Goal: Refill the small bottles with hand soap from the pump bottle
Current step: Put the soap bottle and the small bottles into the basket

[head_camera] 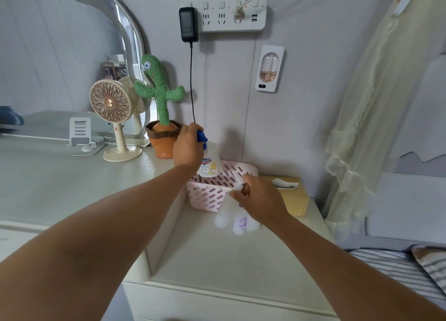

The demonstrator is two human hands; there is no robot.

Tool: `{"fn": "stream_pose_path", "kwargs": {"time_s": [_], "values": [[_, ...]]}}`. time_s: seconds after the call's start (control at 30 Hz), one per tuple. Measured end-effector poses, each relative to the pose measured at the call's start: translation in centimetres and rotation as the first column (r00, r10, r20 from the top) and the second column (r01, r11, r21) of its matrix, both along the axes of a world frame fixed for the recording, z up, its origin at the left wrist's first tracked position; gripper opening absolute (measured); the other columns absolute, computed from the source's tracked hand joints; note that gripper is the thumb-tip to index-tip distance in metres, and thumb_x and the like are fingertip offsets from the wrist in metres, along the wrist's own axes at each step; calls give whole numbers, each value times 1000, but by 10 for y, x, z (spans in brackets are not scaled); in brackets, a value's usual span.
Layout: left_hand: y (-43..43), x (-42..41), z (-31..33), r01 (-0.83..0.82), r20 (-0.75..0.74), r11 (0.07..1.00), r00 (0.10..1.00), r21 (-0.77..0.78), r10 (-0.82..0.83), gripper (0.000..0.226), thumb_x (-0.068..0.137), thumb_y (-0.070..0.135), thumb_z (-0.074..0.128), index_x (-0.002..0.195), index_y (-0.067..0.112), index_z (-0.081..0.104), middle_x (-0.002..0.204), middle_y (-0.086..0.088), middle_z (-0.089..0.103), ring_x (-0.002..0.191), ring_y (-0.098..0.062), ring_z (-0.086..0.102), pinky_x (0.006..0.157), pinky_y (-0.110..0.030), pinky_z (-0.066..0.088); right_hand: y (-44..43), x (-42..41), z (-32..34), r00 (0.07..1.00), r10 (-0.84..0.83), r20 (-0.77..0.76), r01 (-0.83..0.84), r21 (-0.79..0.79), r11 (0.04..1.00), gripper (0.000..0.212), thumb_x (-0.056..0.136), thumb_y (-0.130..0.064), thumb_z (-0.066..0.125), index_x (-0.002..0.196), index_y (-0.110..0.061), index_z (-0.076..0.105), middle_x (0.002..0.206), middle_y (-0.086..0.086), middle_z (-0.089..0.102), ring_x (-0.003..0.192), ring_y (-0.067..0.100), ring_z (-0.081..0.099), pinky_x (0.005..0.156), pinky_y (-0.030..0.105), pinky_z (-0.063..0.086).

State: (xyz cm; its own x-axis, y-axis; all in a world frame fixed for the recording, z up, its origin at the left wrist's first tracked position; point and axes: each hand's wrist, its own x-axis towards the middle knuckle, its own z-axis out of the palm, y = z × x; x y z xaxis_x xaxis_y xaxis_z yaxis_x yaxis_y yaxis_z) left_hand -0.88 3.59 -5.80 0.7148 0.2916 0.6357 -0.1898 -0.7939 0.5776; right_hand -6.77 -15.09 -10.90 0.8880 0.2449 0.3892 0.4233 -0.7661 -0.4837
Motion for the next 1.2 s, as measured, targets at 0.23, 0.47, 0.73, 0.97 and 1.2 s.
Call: {"fn": "stream_pose_path", "kwargs": {"time_s": [0.23, 0.47, 0.73, 0.97, 1.2], "values": [[10, 45, -25, 3, -140, 999, 990, -54, -11, 26, 76, -8, 56, 99, 4, 59, 95, -5, 63, 90, -25, 58, 73, -33, 48, 6, 24, 13, 999, -33, 19, 32, 56, 998, 35, 85, -37, 58, 62, -23, 35, 58, -1, 54, 56, 16, 46, 52, 31, 38], [15, 72, -50, 22, -377, 990, 923, -141, -74, 26, 77, -4, 65, 102, 5, 63, 86, -2, 65, 71, -11, 55, 60, -20, 44, 16, 40, 12, 999, -33, 0, 33, 120, 992, 25, 85, -35, 58, 75, -13, 52, 69, 3, 60, 64, 18, 54, 58, 32, 44], [13, 87, -63, 120, -348, 985, 925, -122, -156, 29, 84, -4, 58, 109, 11, 62, 87, 3, 60, 59, 2, 47, 47, -7, 33, 17, 63, 15, 996, -83, 43, 74, 182, 980, 35, 85, -36, 61, 63, -24, 36, 59, -6, 50, 55, 13, 48, 52, 27, 37], [19, 93, -62, 98, -354, 992, 927, -84, -121, 28, 83, -4, 60, 106, 12, 65, 92, -3, 62, 80, -12, 52, 68, -21, 40, 14, 101, 25, 976, -198, 96, 178, 180, 967, 29, 84, -41, 59, 73, -19, 45, 73, 2, 60, 70, 26, 58, 59, 38, 48], [21, 98, -64, 126, -339, 987, 928, -99, -152, 25, 84, -6, 59, 100, 12, 64, 84, 1, 60, 63, -1, 50, 50, -7, 35, 27, 141, 19, 967, -257, 0, 257, 15, 966, 18, 85, -36, 58, 90, -18, 56, 92, 3, 63, 82, 26, 59, 62, 30, 39]]}}
